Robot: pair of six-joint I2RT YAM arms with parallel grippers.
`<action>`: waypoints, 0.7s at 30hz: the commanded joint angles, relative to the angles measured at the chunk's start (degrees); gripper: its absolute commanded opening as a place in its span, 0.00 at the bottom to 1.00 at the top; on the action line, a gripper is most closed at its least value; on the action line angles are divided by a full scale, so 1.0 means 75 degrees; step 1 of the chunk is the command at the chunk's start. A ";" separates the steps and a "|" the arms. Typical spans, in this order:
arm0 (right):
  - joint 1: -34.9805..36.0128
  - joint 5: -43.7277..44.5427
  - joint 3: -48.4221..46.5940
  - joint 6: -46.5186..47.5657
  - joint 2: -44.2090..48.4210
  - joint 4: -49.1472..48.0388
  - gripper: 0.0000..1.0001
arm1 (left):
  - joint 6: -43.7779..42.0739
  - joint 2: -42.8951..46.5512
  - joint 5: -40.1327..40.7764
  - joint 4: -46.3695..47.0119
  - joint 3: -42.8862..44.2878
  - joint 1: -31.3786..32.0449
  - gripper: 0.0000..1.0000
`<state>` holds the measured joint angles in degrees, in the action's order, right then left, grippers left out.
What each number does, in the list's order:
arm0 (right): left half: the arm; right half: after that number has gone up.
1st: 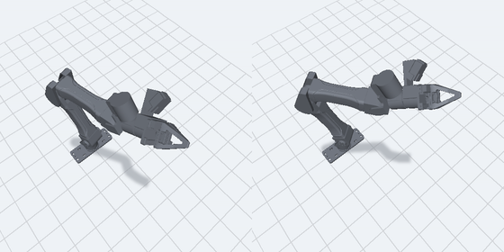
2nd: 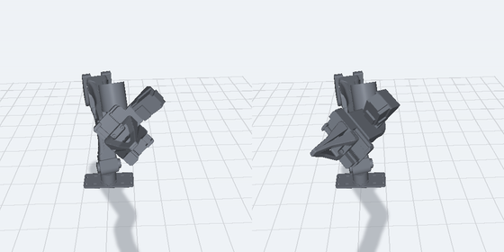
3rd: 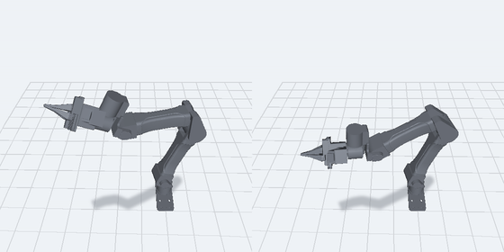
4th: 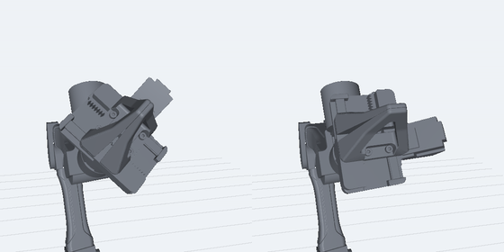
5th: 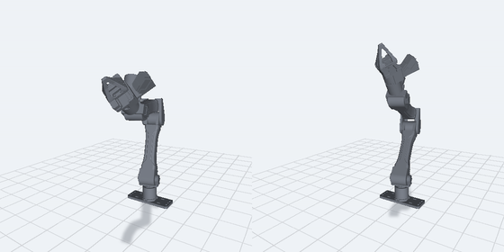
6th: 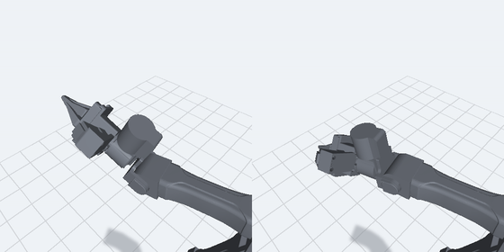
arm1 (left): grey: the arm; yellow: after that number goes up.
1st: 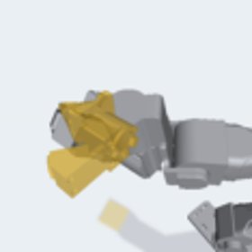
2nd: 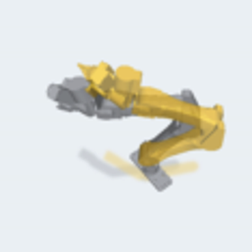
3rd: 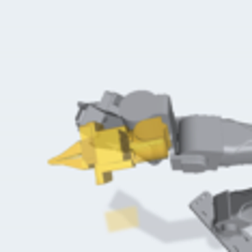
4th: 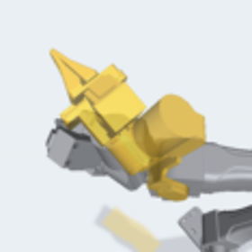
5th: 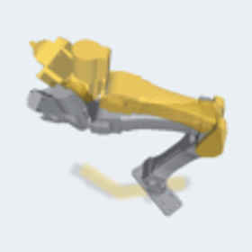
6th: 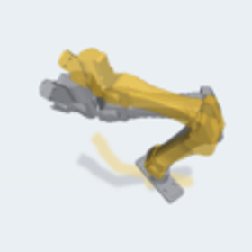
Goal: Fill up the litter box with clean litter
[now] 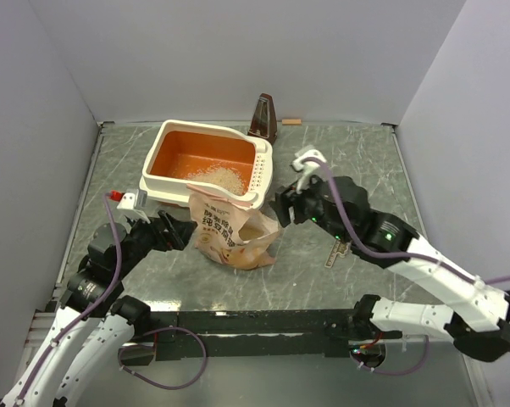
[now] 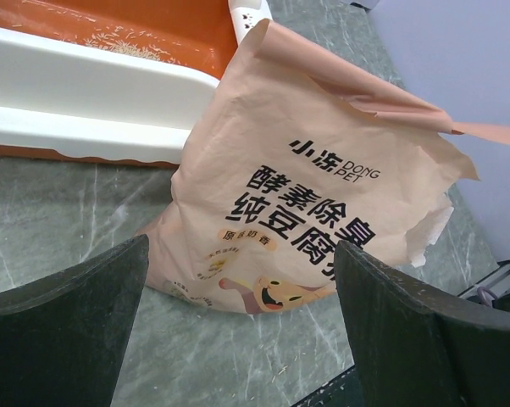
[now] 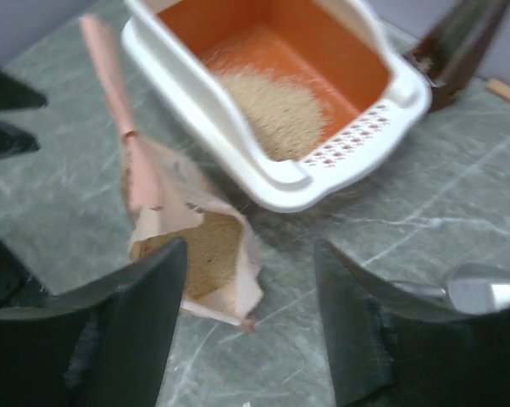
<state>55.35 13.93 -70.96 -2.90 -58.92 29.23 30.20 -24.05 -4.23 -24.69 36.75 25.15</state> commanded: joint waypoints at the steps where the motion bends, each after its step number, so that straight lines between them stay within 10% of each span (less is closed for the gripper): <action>1: -0.0476 0.1024 0.0810 -0.0550 0.0695 -0.0313 0.84 | -0.0194 0.0078 -0.0174 0.0268 0.0150 -0.0013 0.94; 6: -0.2654 -0.0007 0.1267 -0.2398 0.0660 0.0415 0.83 | -0.0533 -0.0133 0.0129 0.0069 0.0490 -0.0013 0.95; 21: -0.4110 0.0756 0.1516 -0.5578 -0.2279 0.0639 0.92 | -0.0486 -0.0074 0.0529 0.0585 0.0127 -0.0013 0.97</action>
<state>25.67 19.90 -56.40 -38.04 -71.68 33.36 27.18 -25.26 -1.26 -23.22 38.70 25.15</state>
